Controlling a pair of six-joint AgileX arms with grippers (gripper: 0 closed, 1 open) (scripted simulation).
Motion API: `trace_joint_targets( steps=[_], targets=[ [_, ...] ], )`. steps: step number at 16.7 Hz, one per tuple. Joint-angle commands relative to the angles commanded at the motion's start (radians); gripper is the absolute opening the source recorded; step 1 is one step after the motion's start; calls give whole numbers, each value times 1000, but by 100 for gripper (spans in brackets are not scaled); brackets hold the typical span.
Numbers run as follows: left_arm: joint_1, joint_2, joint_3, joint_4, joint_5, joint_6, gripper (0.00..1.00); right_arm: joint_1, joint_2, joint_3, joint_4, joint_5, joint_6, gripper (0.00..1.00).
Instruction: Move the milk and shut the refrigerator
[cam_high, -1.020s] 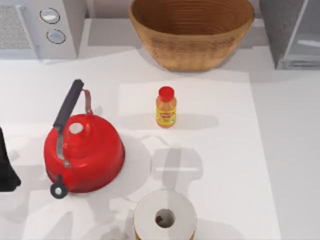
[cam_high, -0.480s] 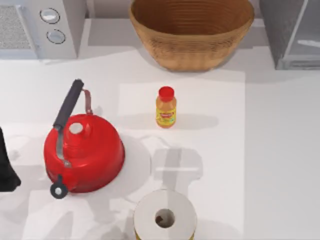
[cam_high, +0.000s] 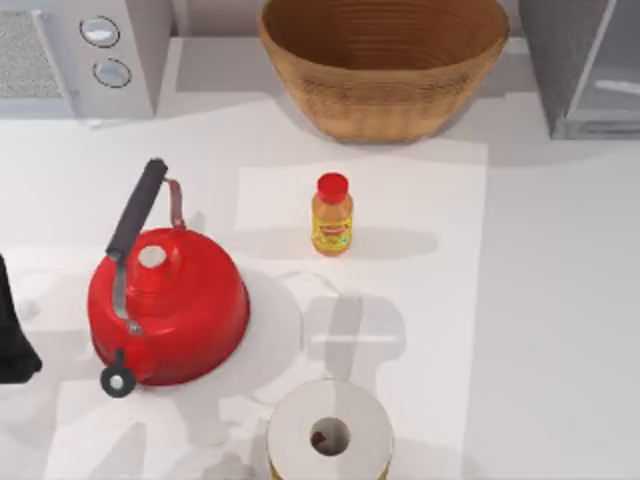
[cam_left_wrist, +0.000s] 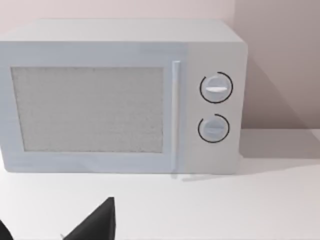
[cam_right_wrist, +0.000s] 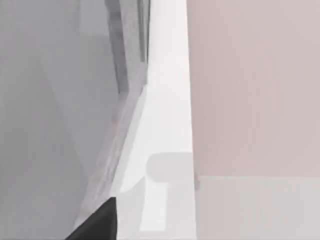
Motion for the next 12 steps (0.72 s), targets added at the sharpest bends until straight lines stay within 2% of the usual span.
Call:
trace_joint_targets(
  steps=[2, 6, 12],
  targets=[
    [0, 0, 0, 0, 0, 0, 100, 49, -10, -25, 27, 55, 49, 100],
    [0, 0, 0, 0, 0, 0, 100, 226, -52, -90, 104, 241, 200, 100],
    [0, 0, 0, 0, 0, 0, 100, 682, -120, -176, 215, 500, 417, 100]
  ],
)
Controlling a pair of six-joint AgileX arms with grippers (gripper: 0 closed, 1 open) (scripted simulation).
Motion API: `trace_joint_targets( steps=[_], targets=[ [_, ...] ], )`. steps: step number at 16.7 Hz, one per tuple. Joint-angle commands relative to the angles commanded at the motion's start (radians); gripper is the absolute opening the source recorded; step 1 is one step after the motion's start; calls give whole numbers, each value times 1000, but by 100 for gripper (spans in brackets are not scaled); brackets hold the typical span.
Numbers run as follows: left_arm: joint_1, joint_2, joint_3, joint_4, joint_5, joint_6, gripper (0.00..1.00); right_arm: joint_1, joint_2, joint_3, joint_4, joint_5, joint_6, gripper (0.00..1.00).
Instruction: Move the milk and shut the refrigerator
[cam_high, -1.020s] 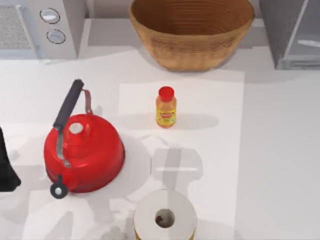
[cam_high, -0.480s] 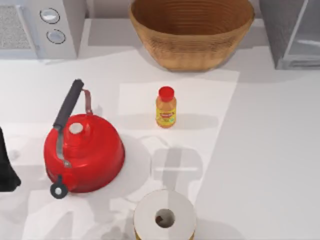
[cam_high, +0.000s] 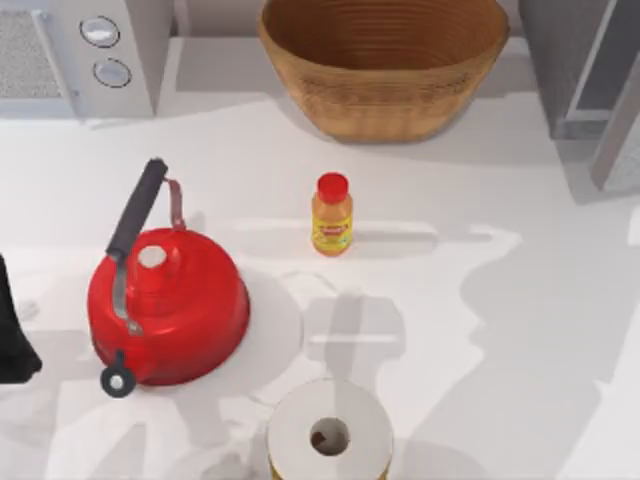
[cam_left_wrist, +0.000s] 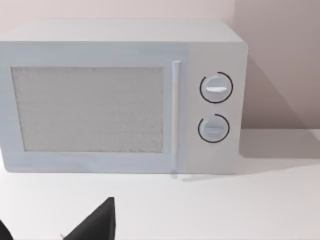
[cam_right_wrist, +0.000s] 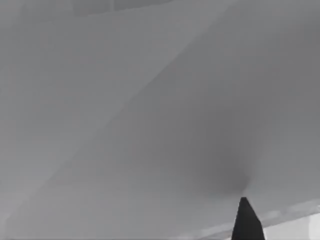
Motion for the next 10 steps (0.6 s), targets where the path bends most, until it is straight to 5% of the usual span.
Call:
trace_joint_targets(
  steps=[5, 10],
  targets=[
    [0, 0, 0, 0, 0, 0, 100, 209, -75, -94, 104, 193, 183, 100],
    [0, 0, 0, 0, 0, 0, 100, 208, -77, -112, 112, 213, 195, 100]
  ],
)
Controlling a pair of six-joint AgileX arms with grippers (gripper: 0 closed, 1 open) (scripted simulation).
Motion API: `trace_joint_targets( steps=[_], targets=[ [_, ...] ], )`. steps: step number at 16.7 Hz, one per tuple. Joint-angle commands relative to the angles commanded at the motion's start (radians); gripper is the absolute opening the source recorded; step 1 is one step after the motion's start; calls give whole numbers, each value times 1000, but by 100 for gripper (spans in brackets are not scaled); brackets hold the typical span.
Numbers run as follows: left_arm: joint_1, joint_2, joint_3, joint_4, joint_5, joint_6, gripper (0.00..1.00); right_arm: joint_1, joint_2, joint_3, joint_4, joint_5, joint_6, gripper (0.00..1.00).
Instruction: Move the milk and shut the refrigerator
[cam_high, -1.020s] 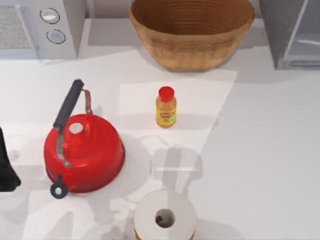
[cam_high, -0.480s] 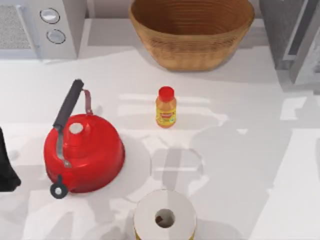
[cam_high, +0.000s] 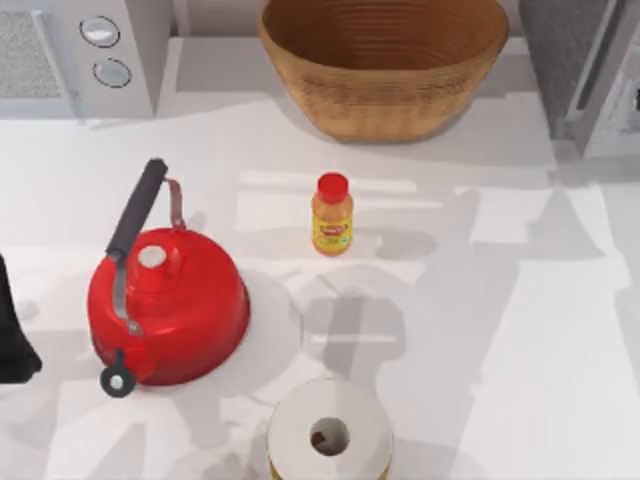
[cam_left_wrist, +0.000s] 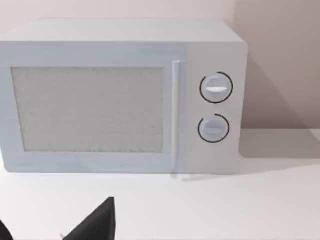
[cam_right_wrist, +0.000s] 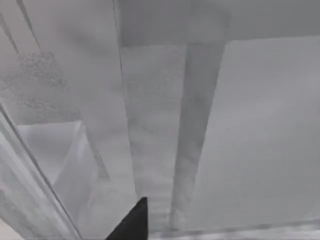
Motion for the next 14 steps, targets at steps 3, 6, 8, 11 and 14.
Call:
trace_joint_targets(
  steps=[3, 6, 8, 11, 14],
  targets=[
    [0, 0, 0, 0, 0, 0, 100, 0, 39, 40, -10, 1, 0, 100],
    [0, 0, 0, 0, 0, 0, 100, 0, 153, 176, -36, 2, 1, 100],
    [0, 0, 0, 0, 0, 0, 100, 1, 234, 296, -57, 4, 2, 100],
    [0, 0, 0, 0, 0, 0, 100, 1, 332, 422, -84, 6, 2, 100],
    [0, 0, 0, 0, 0, 0, 100, 1, 360, 453, -92, 7, 3, 100]
  ],
)
